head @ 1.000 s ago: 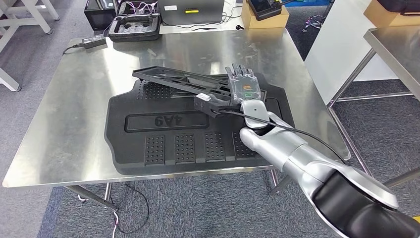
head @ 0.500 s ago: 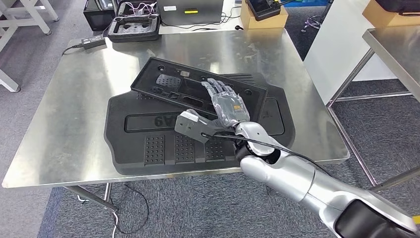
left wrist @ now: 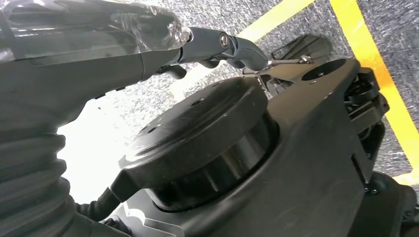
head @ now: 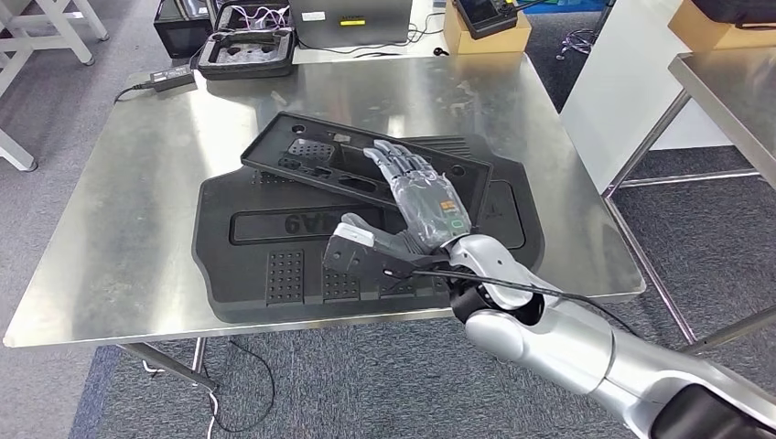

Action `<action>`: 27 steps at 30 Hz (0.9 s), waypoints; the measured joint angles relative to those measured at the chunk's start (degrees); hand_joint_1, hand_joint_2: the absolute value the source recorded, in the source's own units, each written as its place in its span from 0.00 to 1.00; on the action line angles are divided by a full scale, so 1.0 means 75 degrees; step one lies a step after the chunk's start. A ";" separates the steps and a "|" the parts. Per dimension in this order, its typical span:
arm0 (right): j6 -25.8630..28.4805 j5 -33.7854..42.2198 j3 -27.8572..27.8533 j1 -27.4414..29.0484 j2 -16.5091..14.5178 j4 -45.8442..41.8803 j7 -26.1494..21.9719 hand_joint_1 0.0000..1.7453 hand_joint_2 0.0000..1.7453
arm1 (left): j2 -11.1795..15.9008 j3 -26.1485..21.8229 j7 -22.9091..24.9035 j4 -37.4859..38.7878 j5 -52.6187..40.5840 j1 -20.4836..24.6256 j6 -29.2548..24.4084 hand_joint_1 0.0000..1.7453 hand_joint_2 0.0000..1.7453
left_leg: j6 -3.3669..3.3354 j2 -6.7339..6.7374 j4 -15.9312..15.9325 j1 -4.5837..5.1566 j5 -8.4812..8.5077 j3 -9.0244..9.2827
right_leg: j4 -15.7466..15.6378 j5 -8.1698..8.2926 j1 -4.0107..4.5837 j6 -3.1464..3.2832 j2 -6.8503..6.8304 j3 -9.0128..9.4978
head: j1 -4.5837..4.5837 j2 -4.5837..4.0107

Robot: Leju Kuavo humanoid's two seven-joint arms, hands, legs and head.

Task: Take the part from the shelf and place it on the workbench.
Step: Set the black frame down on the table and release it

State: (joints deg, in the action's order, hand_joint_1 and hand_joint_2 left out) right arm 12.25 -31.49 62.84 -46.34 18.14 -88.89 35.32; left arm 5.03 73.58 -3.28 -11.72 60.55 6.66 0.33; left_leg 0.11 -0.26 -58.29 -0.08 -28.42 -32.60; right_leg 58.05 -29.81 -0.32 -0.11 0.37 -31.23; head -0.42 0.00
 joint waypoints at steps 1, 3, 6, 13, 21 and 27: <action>0.0029 0.0057 -0.0025 0.0058 0.0037 -0.0102 -0.0046 0.00 0.00 | 0.0000 -0.0007 -0.0007 0.0000 0.0022 0.0001 -0.0011 0.00 0.75 | 0.0000 -0.0001 0.0000 0.0000 0.0000 0.0001 | 0.0000 0.0000 0.0000 0.0000 0.0000 0.0001 | -0.0001 0.0000; 0.0189 0.0040 -0.0130 0.0269 0.0150 -0.0405 -0.0091 0.00 0.00 | 0.0000 -0.0017 -0.0026 0.0000 0.0072 -0.0003 -0.0047 0.00 0.25 | 0.0000 -0.0004 0.0000 0.0000 0.0000 0.0001 | -0.0001 -0.0001 0.0000 0.0000 -0.0001 0.0002 | -0.0003 0.0000; 0.0748 -0.0490 -0.0495 0.0722 0.0428 -0.0970 0.0147 0.00 0.00 | 0.0000 -0.0048 -0.0024 0.0000 0.0152 -0.0036 -0.0175 0.00 0.00 | -0.0002 -0.0005 -0.0001 0.0001 -0.0003 0.0003 | -0.0006 -0.0002 -0.0001 0.0000 -0.0001 0.0002 | 0.0004 0.0000; 0.1072 -0.2316 -0.3441 0.3053 0.1337 -0.1810 0.0589 0.00 0.00 | -0.0001 -0.0176 0.0348 0.0000 0.0365 -0.0121 -0.0583 0.00 1.00 | -0.0023 -0.0026 0.0003 -0.0004 -0.0028 0.0046 | -0.0055 -0.0016 0.0005 -0.0011 -0.0025 0.0067 | 0.0016 0.0000; 0.3409 0.0252 -0.8722 0.7401 0.1751 -0.0518 0.0641 0.00 0.00 | -0.0052 -0.0348 0.0734 0.0000 0.0697 -0.0247 -0.0809 0.00 1.00 | -0.0069 -0.0144 0.0015 0.0002 -0.0099 0.0124 | -0.0113 -0.0094 0.0000 -0.0069 -0.0137 0.0212 | -0.0070 0.0000; 0.3605 -0.0083 -1.0748 0.8408 0.1346 0.0793 0.0691 0.00 0.00 | -0.0054 -0.0499 0.1132 0.0000 0.0890 -0.0211 -0.0966 0.00 1.00 | -0.0063 -0.0041 0.0043 0.0018 -0.0136 0.0179 | -0.0117 -0.0105 -0.0017 -0.0072 -0.0029 0.0212 | -0.0050 0.0000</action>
State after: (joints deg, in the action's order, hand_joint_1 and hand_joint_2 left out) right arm 39.28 -32.11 -17.77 16.72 28.23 -82.94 40.50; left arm 4.62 69.84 5.21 -11.72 67.23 5.08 -6.91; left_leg -0.37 -0.57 -57.97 0.06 -29.44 -31.26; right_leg 57.17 -30.59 -0.45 -0.65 0.15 -29.64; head -0.79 0.00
